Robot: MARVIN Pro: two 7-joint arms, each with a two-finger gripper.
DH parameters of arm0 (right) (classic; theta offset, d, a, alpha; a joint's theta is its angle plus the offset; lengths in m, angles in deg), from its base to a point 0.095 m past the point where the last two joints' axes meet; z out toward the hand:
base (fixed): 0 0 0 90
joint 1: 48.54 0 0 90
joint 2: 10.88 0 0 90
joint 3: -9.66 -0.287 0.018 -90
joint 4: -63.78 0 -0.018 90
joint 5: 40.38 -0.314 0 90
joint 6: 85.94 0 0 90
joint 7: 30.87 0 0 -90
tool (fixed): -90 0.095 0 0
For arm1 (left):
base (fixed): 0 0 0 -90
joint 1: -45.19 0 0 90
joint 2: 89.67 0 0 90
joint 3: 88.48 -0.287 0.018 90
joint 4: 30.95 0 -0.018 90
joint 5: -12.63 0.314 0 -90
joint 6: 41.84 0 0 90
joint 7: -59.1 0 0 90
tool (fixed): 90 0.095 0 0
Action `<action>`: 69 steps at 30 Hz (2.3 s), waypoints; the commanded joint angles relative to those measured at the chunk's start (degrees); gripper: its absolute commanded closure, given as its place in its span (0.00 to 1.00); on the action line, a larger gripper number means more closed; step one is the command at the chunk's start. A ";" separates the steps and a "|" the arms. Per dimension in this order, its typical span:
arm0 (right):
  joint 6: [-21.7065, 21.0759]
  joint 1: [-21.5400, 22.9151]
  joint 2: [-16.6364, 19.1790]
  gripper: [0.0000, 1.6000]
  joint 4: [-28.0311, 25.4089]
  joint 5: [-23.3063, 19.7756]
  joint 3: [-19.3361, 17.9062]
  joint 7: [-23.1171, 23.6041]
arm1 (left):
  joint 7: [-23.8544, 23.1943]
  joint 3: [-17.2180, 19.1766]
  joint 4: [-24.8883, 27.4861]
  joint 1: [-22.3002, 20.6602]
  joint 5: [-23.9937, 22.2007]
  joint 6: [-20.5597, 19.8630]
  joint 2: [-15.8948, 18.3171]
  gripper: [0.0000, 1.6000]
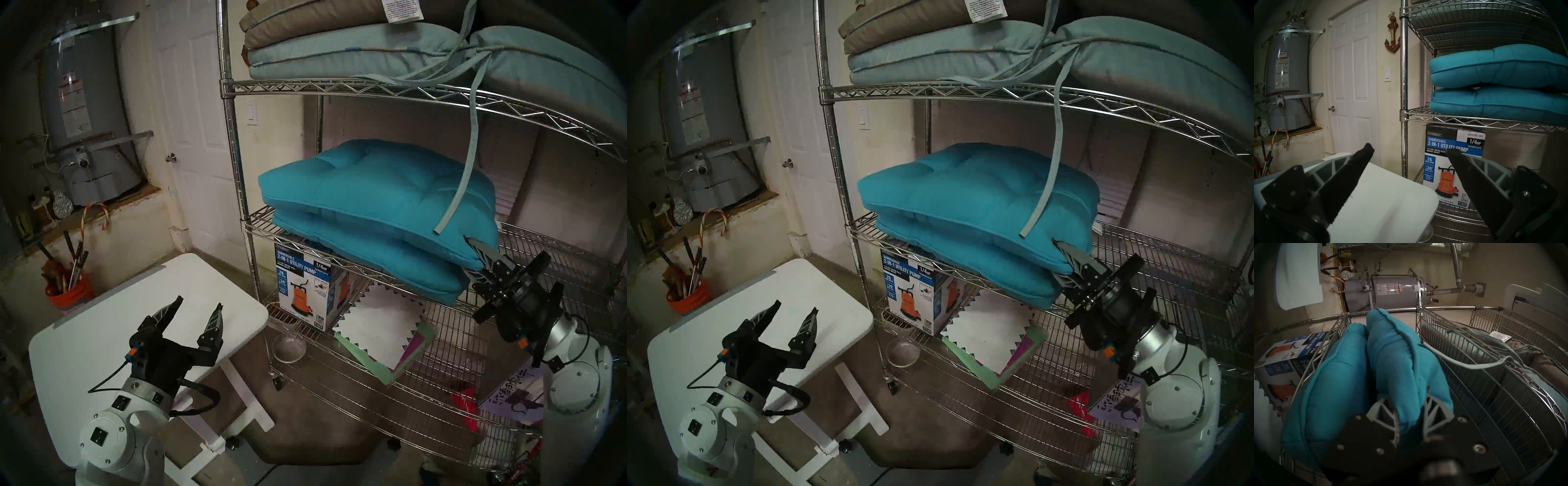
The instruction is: Take cushion off the shelf
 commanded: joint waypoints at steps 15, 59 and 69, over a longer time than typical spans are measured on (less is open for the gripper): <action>1.79 -0.48 -1.27 1.00 0.63 -0.73 -0.75 -0.75 | 4.33 9.30 -1.22 -8.23 23.11 7.26 9.84 0.00; 4.13 -0.38 -2.76 1.00 1.62 -0.37 1.31 -1.33 | 14.62 -0.42 -16.29 -33.52 51.52 17.25 23.90 0.00; 4.51 -0.49 -2.67 1.00 1.42 -0.57 1.67 -1.38 | 14.86 -5.91 -20.90 -40.47 55.66 16.56 25.91 0.00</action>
